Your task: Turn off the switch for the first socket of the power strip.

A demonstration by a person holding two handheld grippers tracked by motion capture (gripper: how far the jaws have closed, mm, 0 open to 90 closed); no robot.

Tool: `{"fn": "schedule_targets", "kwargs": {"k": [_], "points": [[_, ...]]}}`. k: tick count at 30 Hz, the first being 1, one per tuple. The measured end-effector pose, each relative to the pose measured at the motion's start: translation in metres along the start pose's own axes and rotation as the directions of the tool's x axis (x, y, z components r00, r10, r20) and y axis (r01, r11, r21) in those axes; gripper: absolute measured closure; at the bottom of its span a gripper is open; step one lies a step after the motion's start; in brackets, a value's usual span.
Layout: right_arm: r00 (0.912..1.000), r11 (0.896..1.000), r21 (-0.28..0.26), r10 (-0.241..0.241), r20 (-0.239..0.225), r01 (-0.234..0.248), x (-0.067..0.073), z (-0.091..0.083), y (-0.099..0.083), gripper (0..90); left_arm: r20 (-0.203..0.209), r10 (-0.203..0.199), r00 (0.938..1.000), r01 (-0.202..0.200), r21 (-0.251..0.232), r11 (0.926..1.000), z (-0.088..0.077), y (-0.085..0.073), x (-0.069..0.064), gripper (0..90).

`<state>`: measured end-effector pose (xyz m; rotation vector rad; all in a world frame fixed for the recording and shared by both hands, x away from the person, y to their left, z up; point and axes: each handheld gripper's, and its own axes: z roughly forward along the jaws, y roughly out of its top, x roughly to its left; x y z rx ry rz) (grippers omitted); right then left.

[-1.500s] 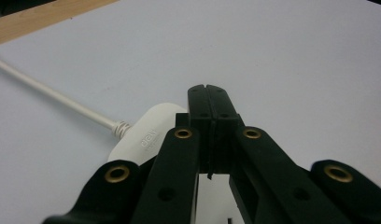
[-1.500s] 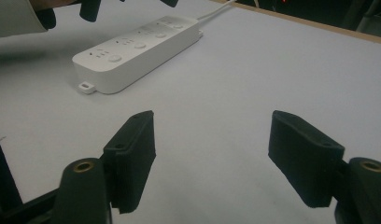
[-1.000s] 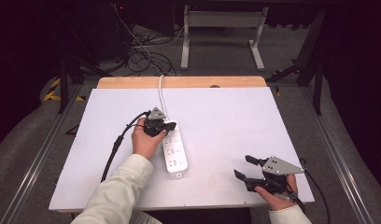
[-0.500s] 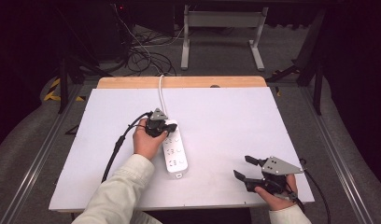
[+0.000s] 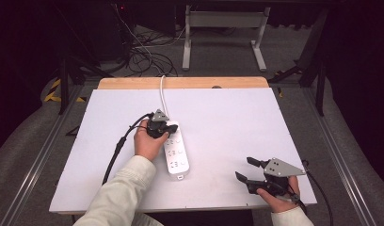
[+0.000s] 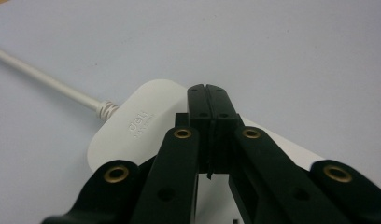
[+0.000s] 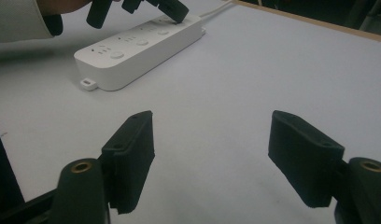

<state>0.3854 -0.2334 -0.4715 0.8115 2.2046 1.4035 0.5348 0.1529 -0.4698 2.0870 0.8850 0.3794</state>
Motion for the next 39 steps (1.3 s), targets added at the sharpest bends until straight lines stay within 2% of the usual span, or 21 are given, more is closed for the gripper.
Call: {"fn": "schedule_targets", "kwargs": {"k": [6,10,12,23,27,33,36,39], "points": [[1.0,1.0,0.004,-0.001,0.001,0.001,0.0003,0.0003,-0.0001,31.8,0.001,-0.022,0.9998,0.022,-0.005,0.9997,0.0019,-0.0003,-0.0012,89.9],[1.0,1.0,0.004,-0.001,0.001,0.001,0.0003,0.0002,-0.0002,31.7,0.003,-0.013,0.9999,0.013,-0.005,0.9999,0.0029,0.0,-0.0028,90.0],[1.0,1.0,0.004,-0.001,0.0,0.001,0.0004,0.0002,-0.0002,31.7,-0.016,0.0,0.9999,0.0,0.0,1.0,0.0024,0.0005,-0.003,90.0],[1.0,1.0,0.001,-0.003,-0.003,0.003,0.0009,-0.0001,-0.0003,31.7,-0.026,-0.011,0.9996,0.011,-0.004,0.9999,0.003,0.0002,-0.006,90.0],[1.0,1.0,0.001,-0.003,-0.002,0.003,0.0012,-0.0005,-0.0003,31.7,-0.052,0.002,0.9986,-0.002,0.008,1.0,0.0027,0.0012,-0.0079,90.0],[1.0,1.0,0.002,-0.002,-0.002,0.002,0.0017,-0.0012,-0.0008,31.7,-0.054,0.0,0.9985,0.0,0.011,0.9999,0.0026,0.0012,-0.0082,90.0],[1.0,1.0,0.0,-0.002,-0.004,0.002,0.0015,-0.0013,-0.001,31.7,-0.043,-0.024,0.9988,0.025,0.01,0.9996,0.0028,0.001,-0.0074,90.0],[1.0,1.0,0.003,-0.004,-0.003,0.004,0.0015,-0.0012,-0.0014,31.7,-0.049,-0.012,0.9987,0.013,0.02,0.9997,0.0035,0.0012,-0.0089,90.0]]}}
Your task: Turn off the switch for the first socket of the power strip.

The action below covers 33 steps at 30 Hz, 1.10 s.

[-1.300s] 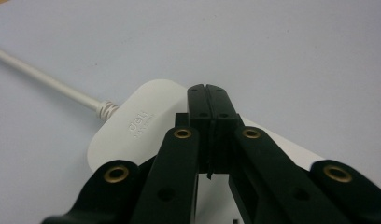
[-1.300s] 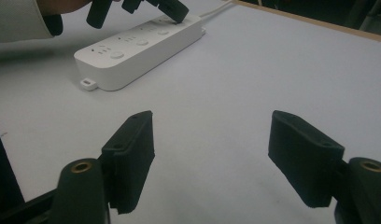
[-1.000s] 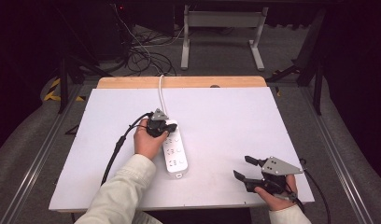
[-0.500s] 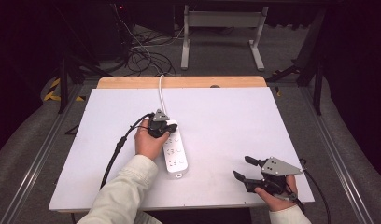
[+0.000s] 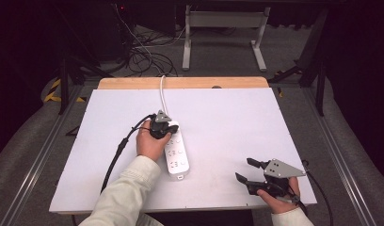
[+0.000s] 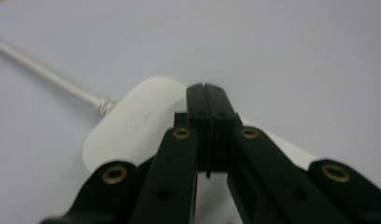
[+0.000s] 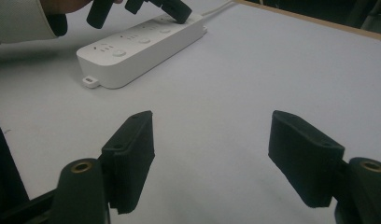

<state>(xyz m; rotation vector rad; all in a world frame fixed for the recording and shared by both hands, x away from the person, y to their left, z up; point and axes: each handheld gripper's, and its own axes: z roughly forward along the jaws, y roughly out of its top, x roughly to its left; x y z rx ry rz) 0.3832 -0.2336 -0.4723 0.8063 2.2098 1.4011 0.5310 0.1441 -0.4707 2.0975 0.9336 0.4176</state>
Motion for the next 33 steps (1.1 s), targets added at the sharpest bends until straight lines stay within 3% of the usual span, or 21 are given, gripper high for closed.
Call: {"fn": "schedule_targets", "kwargs": {"k": [2,5,7,9,13,17,32,33], "points": [[1.0,1.0,0.0,0.0,0.0,0.0,0.0,0.0,0.0,31.7,-0.007,0.019,0.9998,-0.019,0.001,0.9998,0.0,0.0,0.0,90.0],[1.0,1.0,-0.001,0.0,0.001,0.0,0.0,-0.001,0.0,31.7,-0.009,0.015,0.9998,-0.015,-0.004,0.9999,-0.001,0.0,0.001,90.0],[1.0,1.0,-0.002,0.001,0.002,-0.001,0.0,-0.001,0.0,31.7,0.014,0.021,0.9997,-0.021,-0.012,0.9997,-0.004,0.002,0.002,90.0],[1.0,1.0,-0.001,0.002,0.003,-0.002,0.0,-0.001,0.0,31.7,0.013,0.019,0.9997,-0.019,0.0,0.9998,-0.006,0.002,0.003,90.0],[1.0,1.0,-0.001,0.006,0.004,-0.006,-0.001,0.0,0.0,31.7,0.039,0.016,0.9991,-0.014,-0.07,0.9975,-0.018,0.006,0.003,90.0],[1.0,1.0,-0.001,0.007,0.005,-0.007,0.0,0.0,0.0,31.7,0.052,0.018,0.9985,-0.012,-0.104,0.9945,-0.034,0.013,0.002,90.0],[1.0,1.0,0.002,0.009,0.005,-0.009,-0.001,0.001,0.0,31.5,0.072,0.05,0.9961,-0.04,-0.135,0.99,-0.059,0.02,-0.006,90.0],[1.0,1.0,0.002,0.008,0.005,-0.008,-0.001,0.001,0.0,31.6,0.058,0.058,0.9967,-0.049,-0.14,0.989,-0.06,0.021,-0.006,90.0]]}}
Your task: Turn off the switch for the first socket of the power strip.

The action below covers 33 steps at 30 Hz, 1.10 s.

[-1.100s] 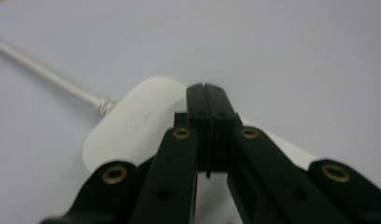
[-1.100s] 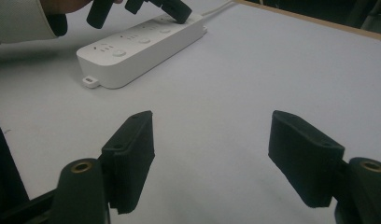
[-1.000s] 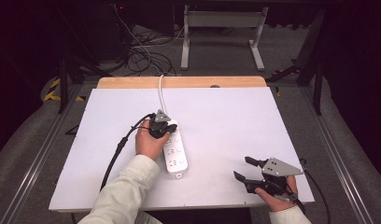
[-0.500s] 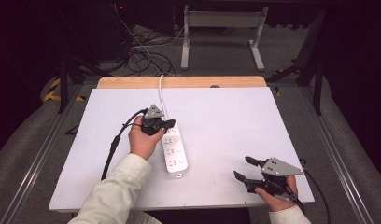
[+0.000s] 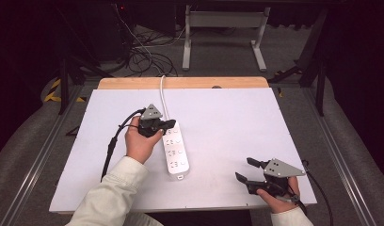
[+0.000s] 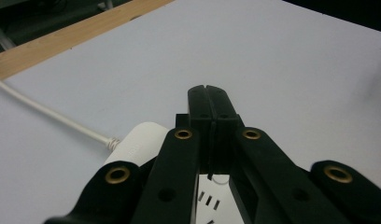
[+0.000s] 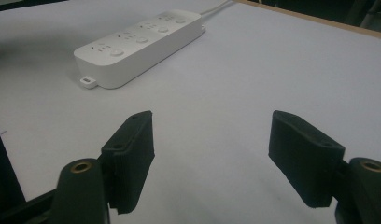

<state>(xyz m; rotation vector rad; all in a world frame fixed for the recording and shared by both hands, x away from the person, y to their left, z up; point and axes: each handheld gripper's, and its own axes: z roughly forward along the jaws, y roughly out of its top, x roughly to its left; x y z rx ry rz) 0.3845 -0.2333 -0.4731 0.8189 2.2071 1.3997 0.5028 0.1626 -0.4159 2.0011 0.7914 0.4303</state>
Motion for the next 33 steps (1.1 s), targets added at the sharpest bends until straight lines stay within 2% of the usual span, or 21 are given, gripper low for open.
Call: {"fn": "schedule_targets", "kwargs": {"k": [8,9,10,12,23,25,29,30,31,33], "points": [[1.0,1.0,-0.002,-0.001,0.004,0.001,0.0,-0.002,0.0,31.5,0.008,0.01,0.9999,-0.01,-0.022,0.9997,-0.012,0.004,-0.003,89.9],[1.0,1.0,-0.002,0.0,0.004,0.0,0.0,-0.002,0.0,31.5,0.021,-0.005,0.9998,0.006,-0.03,0.9995,-0.015,0.004,-0.004,89.7],[1.0,1.0,-0.002,0.0,0.005,0.0,0.0,-0.002,0.0,31.4,0.021,-0.002,0.9998,0.003,-0.036,0.9993,-0.018,0.004,-0.004,89.4],[1.0,1.0,-0.002,0.0,0.004,0.0,0.0,-0.002,0.0,31.3,0.011,0.003,0.9999,-0.003,-0.046,0.9989,-0.024,0.005,-0.006,79.9],[1.0,1.0,-0.006,-0.002,0.0,0.002,0.001,-0.002,0.0,31.0,0.037,0.023,0.9991,-0.02,-0.083,0.9964,-0.064,0.006,-0.014,59.2],[1.0,1.0,-0.008,0.0,0.0,0.0,0.001,-0.002,0.0,30.9,0.03,0.04,0.9988,-0.037,-0.089,0.9954,-0.071,0.004,-0.015,56.0],[1.0,1.0,-0.009,0.001,-0.001,-0.001,0.001,-0.002,0.0,30.8,0.033,0.032,0.9989,-0.029,-0.097,0.9948,-0.084,-0.002,-0.018,47.1],[1.0,1.0,-0.009,0.001,-0.001,-0.001,0.001,-0.002,0.0,30.8,0.04,0.016,0.9991,-0.012,-0.1,0.9949,-0.087,-0.005,-0.019,44.2],[1.0,1.0,-0.01,0.001,-0.001,-0.001,0.001,-0.002,0.0,30.8,0.031,0.03,0.9991,-0.027,-0.101,0.9945,-0.091,-0.007,-0.018,41.6],[1.0,1.0,-0.01,0.002,-0.002,-0.002,0.002,-0.002,0.0,30.8,0.039,0.011,0.9992,-0.007,-0.108,0.9941,-0.097,-0.013,-0.019,37.1]]}}
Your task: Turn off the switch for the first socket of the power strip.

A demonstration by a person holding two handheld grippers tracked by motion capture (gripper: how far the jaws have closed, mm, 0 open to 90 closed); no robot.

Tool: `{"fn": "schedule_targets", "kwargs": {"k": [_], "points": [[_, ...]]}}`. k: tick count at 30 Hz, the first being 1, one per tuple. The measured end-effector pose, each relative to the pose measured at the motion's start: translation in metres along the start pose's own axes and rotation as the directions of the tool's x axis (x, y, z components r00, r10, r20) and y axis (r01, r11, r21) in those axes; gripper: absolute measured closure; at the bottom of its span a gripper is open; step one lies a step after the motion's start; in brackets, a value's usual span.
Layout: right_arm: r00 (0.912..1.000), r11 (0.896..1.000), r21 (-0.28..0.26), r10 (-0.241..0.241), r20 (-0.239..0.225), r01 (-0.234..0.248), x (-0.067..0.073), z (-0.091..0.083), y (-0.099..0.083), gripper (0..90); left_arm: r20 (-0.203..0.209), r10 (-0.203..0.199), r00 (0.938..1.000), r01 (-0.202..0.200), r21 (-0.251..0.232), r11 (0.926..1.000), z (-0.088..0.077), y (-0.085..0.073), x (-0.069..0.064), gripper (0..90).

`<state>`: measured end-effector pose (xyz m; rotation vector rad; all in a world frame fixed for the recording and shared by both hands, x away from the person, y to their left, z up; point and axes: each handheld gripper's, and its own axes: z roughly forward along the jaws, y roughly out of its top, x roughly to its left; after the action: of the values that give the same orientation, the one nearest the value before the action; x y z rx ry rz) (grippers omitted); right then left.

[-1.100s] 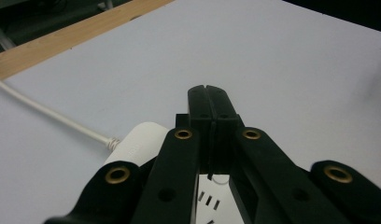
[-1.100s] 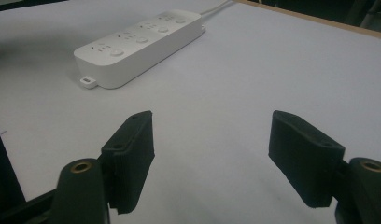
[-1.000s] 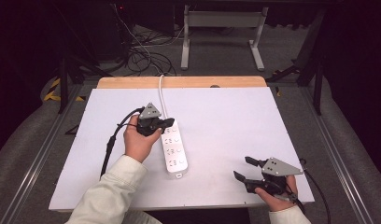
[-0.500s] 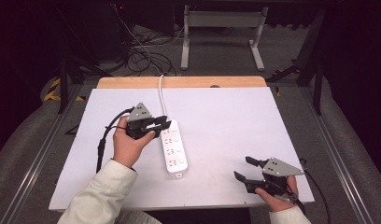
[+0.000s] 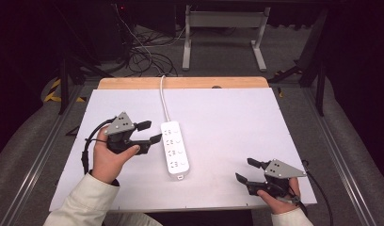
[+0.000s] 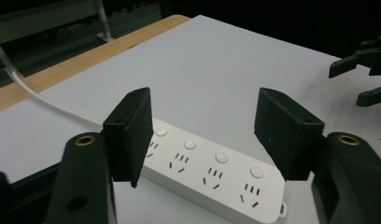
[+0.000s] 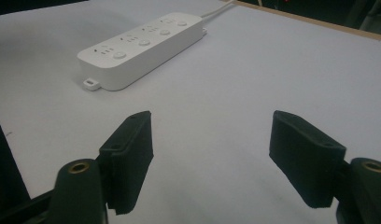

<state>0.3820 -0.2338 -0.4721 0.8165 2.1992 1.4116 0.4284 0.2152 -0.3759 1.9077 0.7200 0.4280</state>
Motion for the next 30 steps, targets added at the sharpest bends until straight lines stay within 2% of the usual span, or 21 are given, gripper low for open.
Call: {"fn": "schedule_targets", "kwargs": {"k": [3,7,12,18,20,22,25,30], "points": [[1.0,1.0,-0.001,0.0,-0.003,0.0,0.0,0.0,0.0,30.7,0.007,-0.02,0.9998,0.02,-0.023,0.9995,-0.009,-0.007,0.002,29.8],[1.0,1.0,0.0,0.002,-0.002,-0.002,0.0,0.001,0.0,30.6,-0.003,-0.018,0.9998,0.018,-0.058,0.9981,-0.019,-0.018,0.003,22.2],[1.0,1.0,0.0,0.003,-0.003,-0.003,0.0,0.001,0.0,30.5,-0.021,-0.017,0.9996,0.015,-0.064,0.9978,-0.032,-0.032,0.003,17.4],[1.0,1.0,-0.004,0.002,-0.006,-0.002,0.0,0.001,0.0,30.4,-0.028,-0.006,0.9996,0.004,-0.074,0.9973,-0.043,-0.049,0.001,14.9],[1.0,1.0,-0.002,0.004,-0.006,-0.004,0.0,0.001,0.0,30.4,-0.05,-0.007,0.9987,0.004,-0.066,0.9978,-0.045,-0.056,0.0,14.6],[1.0,1.0,-0.004,0.001,-0.007,-0.002,0.0,0.001,0.0,30.4,-0.067,0.015,0.9977,-0.019,-0.056,0.9983,-0.047,-0.061,0.001,14.3],[1.0,1.0,-0.006,0.003,-0.008,-0.003,0.0,0.001,0.0,30.3,-0.066,0.016,0.9977,-0.019,-0.048,0.9987,-0.051,-0.072,0.002,14.3],[0.9999,1.0,-0.004,0.006,-0.009,-0.006,0.0,0.001,0.0,30.2,-0.054,-0.008,0.9985,0.004,-0.066,0.9978,-0.056,-0.086,0.003,14.4]]}}
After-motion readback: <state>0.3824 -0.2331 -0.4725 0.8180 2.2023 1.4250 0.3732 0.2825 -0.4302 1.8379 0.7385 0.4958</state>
